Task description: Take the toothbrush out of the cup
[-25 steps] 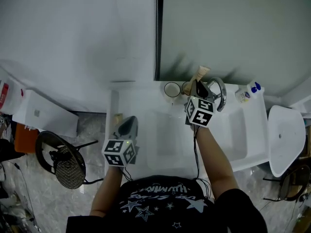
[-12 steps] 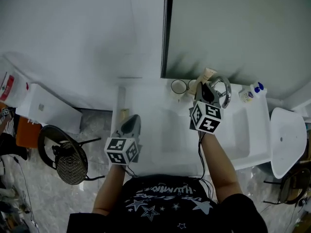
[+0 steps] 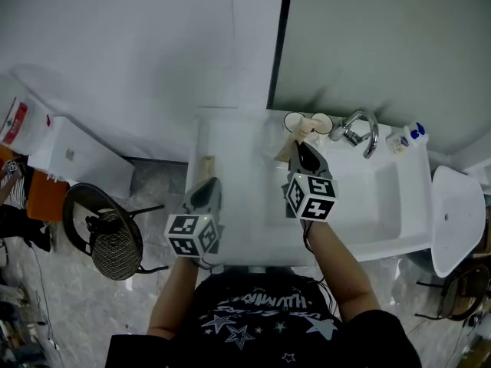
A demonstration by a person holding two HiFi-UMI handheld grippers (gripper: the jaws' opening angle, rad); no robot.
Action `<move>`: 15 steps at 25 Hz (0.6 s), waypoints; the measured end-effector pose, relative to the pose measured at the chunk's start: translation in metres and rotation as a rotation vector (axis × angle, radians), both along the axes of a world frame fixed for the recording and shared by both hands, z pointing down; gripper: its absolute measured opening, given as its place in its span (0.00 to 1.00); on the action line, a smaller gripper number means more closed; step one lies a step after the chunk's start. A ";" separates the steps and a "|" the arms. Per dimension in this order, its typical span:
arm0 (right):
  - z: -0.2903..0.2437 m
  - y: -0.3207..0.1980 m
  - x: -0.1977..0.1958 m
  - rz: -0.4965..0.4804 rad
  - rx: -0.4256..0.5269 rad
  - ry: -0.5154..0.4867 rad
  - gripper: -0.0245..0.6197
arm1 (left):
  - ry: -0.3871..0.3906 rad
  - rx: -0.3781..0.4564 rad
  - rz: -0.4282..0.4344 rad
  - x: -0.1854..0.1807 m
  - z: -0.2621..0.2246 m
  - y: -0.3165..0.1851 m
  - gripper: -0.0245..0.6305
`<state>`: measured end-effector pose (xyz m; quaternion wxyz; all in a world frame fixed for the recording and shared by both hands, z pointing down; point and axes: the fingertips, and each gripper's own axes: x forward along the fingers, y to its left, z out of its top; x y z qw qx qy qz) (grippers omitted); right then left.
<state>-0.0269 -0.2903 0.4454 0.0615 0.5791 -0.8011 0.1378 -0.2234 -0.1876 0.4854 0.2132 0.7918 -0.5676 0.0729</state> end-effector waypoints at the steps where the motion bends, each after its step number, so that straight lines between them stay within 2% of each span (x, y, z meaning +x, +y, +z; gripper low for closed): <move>1: 0.005 0.005 -0.009 -0.017 -0.016 -0.003 0.10 | 0.000 -0.005 -0.005 -0.004 0.002 0.003 0.07; 9: 0.052 0.038 -0.077 -0.154 -0.142 0.021 0.10 | 0.003 -0.030 -0.029 -0.037 0.014 0.014 0.07; 15: 0.085 0.055 -0.115 -0.227 -0.266 -0.008 0.10 | 0.010 -0.045 -0.022 -0.052 0.021 0.017 0.07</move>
